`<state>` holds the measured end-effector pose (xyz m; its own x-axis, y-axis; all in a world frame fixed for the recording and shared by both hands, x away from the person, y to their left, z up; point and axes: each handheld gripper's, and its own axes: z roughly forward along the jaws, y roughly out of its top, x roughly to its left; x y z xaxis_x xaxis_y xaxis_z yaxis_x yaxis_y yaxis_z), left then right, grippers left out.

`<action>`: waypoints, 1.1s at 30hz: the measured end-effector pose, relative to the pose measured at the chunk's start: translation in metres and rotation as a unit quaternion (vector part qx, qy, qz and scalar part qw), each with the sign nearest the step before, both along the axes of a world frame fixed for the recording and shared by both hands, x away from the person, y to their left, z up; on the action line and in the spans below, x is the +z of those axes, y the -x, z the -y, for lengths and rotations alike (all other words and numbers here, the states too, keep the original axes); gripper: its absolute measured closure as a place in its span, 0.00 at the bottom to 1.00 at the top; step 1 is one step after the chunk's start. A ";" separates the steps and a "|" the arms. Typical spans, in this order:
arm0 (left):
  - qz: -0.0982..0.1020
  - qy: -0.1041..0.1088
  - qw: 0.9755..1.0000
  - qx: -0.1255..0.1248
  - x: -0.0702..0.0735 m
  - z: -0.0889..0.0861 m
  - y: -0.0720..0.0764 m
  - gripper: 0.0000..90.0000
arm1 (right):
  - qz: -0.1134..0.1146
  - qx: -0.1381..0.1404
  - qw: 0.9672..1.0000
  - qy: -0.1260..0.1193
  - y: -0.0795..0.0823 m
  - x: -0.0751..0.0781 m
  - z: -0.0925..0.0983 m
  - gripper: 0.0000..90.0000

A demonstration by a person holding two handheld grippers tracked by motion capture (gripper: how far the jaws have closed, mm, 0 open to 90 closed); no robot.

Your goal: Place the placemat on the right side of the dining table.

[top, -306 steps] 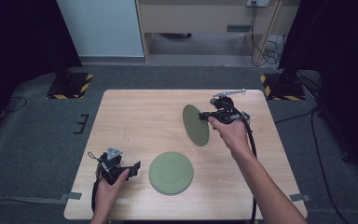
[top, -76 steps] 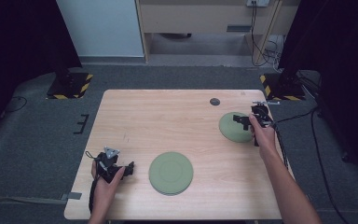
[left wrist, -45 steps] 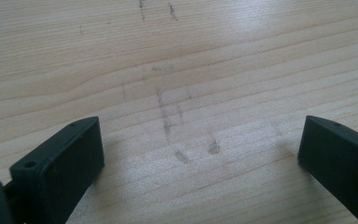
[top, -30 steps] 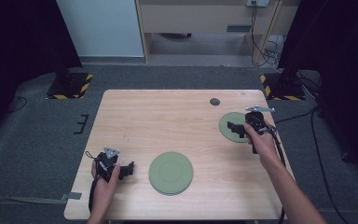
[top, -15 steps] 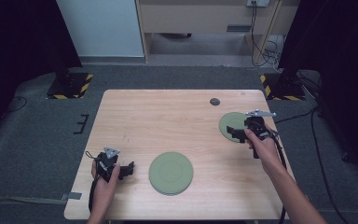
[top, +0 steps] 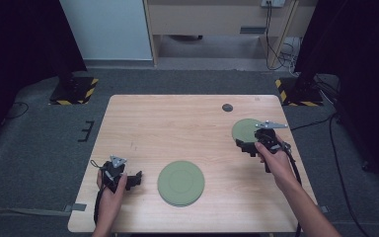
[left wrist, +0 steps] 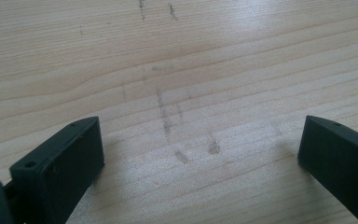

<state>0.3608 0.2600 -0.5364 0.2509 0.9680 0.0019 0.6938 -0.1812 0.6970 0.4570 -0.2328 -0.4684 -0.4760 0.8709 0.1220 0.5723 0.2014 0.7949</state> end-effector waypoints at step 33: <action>0.000 0.000 1.000 -0.003 0.000 0.000 0.000 0.00 | -0.015 0.054 0.998 0.019 0.026 -0.025 -0.036 0.10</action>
<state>0.3609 0.2601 -0.5364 0.2572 0.9664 0.0015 0.6926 -0.1854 0.6971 0.4307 -0.1968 -0.4938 -0.5648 0.8184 0.1060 0.5684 0.2927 0.7689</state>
